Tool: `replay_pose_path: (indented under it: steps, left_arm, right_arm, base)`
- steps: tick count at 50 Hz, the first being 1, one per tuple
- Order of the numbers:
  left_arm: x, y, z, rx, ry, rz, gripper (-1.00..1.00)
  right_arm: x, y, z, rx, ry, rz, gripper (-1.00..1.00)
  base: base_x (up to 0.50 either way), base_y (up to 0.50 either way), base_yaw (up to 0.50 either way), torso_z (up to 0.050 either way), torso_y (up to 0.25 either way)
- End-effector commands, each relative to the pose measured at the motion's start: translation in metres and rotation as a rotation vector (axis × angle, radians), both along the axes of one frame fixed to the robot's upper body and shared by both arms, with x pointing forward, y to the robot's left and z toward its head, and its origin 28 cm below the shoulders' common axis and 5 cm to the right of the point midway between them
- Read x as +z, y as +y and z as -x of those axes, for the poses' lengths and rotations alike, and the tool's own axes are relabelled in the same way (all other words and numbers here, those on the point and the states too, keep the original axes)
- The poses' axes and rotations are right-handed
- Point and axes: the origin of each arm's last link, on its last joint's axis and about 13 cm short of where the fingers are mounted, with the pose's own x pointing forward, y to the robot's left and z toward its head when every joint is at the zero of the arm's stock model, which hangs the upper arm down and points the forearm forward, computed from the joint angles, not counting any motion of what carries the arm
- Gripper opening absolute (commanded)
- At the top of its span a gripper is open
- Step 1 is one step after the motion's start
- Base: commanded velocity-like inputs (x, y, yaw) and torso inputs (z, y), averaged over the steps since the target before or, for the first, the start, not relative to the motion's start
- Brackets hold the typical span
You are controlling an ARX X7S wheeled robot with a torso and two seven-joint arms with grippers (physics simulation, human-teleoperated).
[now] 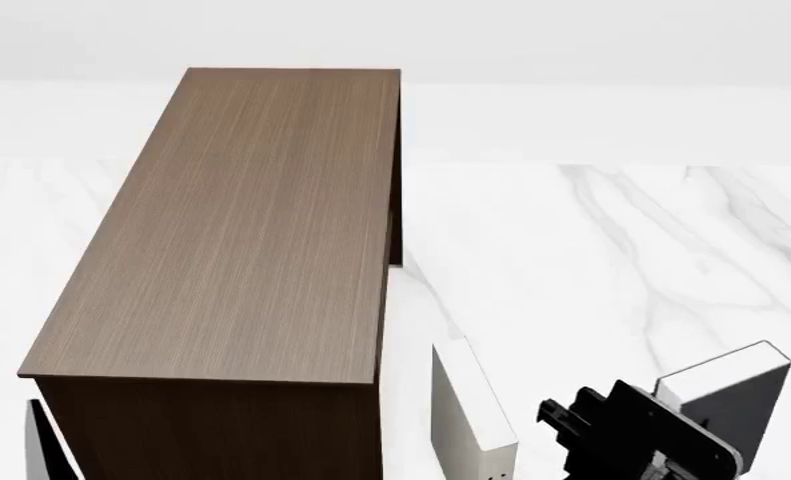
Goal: Pick up the book in the middle and place it on the cabinet shelf.
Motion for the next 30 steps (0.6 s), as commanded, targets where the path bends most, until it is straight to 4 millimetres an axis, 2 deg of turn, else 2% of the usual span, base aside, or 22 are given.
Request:
replay_pose_path:
  steps: [1,12,13,18,22,30]
  left_arm:
    - [0.001,0.000,-0.002,0.007,-0.007,-0.012,1.00]
    - [0.003,0.002,-0.005,0.015,-0.003,-0.008,1.00]
    - [-0.001,0.001,-0.004,0.017,-0.003,-0.007,1.00]
    - [-0.002,0.001,-0.005,0.020,-0.002,-0.005,1.00]
    - [-0.014,0.001,-0.009,0.024,0.000,-0.003,1.00]
    - [-0.007,0.002,-0.006,0.027,0.000,-0.002,1.00]
  right_arm:
    - [0.015,0.007,-0.001,0.077,-0.097,0.000,-1.00]
    - [0.045,-0.007,-0.003,0.090,-0.258,0.062,-1.00]
    - [0.054,-0.009,-0.002,0.089,-0.287,0.072,-1.00]
    - [0.069,-0.013,0.000,0.090,-0.348,0.103,-1.00]
    - [0.082,-0.015,0.002,0.086,-0.394,0.141,-1.00]
    - [0.100,-0.019,0.009,0.077,-0.470,0.212,-1.00]
  base:
    - [0.00,0.00,0.00,0.000,0.000]
    - [0.00,0.00,0.00,0.000,0.001]
    - [0.00,0.00,0.00,0.000,0.000]
    - [0.00,0.00,0.00,0.000,0.002]
    - [0.00,0.00,0.00,0.000,0.002]
    - [0.00,0.00,0.00,0.000,0.001]
